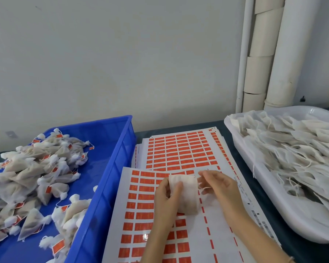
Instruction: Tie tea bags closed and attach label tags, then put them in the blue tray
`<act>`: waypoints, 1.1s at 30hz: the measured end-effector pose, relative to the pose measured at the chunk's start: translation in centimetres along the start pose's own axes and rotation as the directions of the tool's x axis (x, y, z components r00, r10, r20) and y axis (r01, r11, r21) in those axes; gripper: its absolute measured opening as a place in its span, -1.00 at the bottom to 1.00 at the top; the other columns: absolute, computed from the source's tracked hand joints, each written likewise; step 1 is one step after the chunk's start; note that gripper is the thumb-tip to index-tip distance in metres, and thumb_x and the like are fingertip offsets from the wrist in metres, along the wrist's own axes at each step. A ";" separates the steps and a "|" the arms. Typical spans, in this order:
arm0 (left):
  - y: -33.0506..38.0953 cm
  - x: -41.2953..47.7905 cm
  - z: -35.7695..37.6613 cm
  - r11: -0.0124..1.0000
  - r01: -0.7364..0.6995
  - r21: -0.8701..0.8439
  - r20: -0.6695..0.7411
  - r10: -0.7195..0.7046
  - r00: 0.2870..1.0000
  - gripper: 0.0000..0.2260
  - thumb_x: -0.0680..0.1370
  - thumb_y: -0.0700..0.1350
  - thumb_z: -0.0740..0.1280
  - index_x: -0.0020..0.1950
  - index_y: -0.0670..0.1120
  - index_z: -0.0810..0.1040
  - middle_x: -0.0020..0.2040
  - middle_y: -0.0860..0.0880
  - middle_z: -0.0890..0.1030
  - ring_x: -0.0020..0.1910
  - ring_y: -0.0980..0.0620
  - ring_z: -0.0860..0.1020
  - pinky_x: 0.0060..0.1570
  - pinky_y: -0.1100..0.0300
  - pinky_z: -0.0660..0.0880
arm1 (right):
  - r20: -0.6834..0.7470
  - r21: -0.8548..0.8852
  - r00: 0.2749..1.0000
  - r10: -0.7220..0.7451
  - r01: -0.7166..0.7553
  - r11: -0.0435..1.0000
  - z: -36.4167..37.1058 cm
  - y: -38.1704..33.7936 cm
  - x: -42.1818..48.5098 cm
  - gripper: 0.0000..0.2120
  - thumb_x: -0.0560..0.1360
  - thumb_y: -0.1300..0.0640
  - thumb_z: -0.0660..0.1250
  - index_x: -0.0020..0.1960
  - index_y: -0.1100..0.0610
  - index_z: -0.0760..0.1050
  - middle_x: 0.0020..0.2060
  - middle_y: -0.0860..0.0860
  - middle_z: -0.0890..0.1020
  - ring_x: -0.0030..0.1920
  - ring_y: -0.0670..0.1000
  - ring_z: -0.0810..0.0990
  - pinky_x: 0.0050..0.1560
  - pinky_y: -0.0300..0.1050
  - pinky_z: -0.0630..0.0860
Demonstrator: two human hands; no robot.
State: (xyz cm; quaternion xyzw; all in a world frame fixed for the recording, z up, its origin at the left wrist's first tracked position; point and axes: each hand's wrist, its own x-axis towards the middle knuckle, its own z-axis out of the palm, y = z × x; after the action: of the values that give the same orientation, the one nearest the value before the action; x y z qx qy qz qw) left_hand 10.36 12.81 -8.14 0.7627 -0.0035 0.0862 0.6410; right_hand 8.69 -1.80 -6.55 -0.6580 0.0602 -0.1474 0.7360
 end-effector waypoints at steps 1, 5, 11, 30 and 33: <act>0.1 0.0 0.0 1.000 0.013 -0.001 -0.003 -0.013 1.000 -0.87 0.54 -0.05 0.36 0.08 0.01 0.54 -0.01 0.12 0.61 -0.03 0.09 0.58 -0.30 0.49 0.48 | 0.011 -0.007 1.000 -0.003 0.003 1.000 -0.1 -0.2 0.1 -0.73 0.34 -0.13 0.40 -0.07 0.00 0.62 -0.23 -0.14 0.70 -0.20 -0.12 0.67 -0.30 -0.38 0.54; -0.1 0.0 0.0 1.000 0.017 -0.014 -0.009 -0.017 1.000 -0.86 0.56 -0.04 0.34 0.11 0.06 0.52 0.03 0.17 0.59 0.01 0.12 0.58 -0.24 0.44 0.51 | 0.083 -0.102 0.995 -0.057 0.066 0.993 -0.4 -0.1 0.0 -0.83 0.38 0.00 0.49 -0.04 -0.11 0.62 -0.13 -0.33 0.65 -0.07 -0.30 0.60 -0.24 -0.48 0.49; 0.4 -0.2 -0.3 0.995 0.047 -0.087 0.030 -0.045 0.999 -0.84 0.52 -0.04 0.39 0.06 0.09 0.48 0.02 0.13 0.57 -0.03 0.10 0.59 -0.23 0.38 0.52 | 0.112 -0.189 0.989 -0.093 0.113 0.975 -0.4 0.5 0.1 -0.90 0.44 0.07 0.45 -0.12 -0.12 0.60 -0.19 -0.41 0.62 -0.06 -0.36 0.56 -0.24 -0.57 0.42; 0.6 -0.8 0.2 0.988 -0.146 -0.048 0.105 0.150 0.983 -0.88 0.48 -0.04 0.43 0.01 0.08 0.58 -0.10 0.19 0.63 -0.02 0.16 0.60 -0.20 0.35 0.55 | 0.125 -0.195 0.978 -0.166 0.189 0.962 -0.3 0.7 -0.1 -0.91 0.43 0.06 0.44 -0.11 -0.13 0.60 -0.18 -0.32 0.66 -0.07 -0.25 0.61 -0.18 -0.49 0.48; 0.7 -0.7 0.0 0.992 -0.120 -0.039 0.058 0.122 0.991 -0.91 0.51 -0.06 0.41 -0.04 0.11 0.55 -0.13 0.24 0.61 -0.05 0.18 0.59 -0.23 0.37 0.52 | 0.107 -0.232 0.981 -0.160 0.181 0.956 -0.3 0.7 -0.1 -0.91 0.46 0.05 0.42 -0.08 -0.13 0.59 -0.18 -0.25 0.67 -0.09 -0.23 0.61 -0.14 -0.45 0.51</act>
State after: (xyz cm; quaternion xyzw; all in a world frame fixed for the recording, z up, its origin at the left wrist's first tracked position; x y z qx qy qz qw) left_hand 9.57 12.60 -7.58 0.7518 -0.0706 0.1018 0.6477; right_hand 8.58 -1.98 -7.32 -0.7509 -0.0114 -0.1734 0.6372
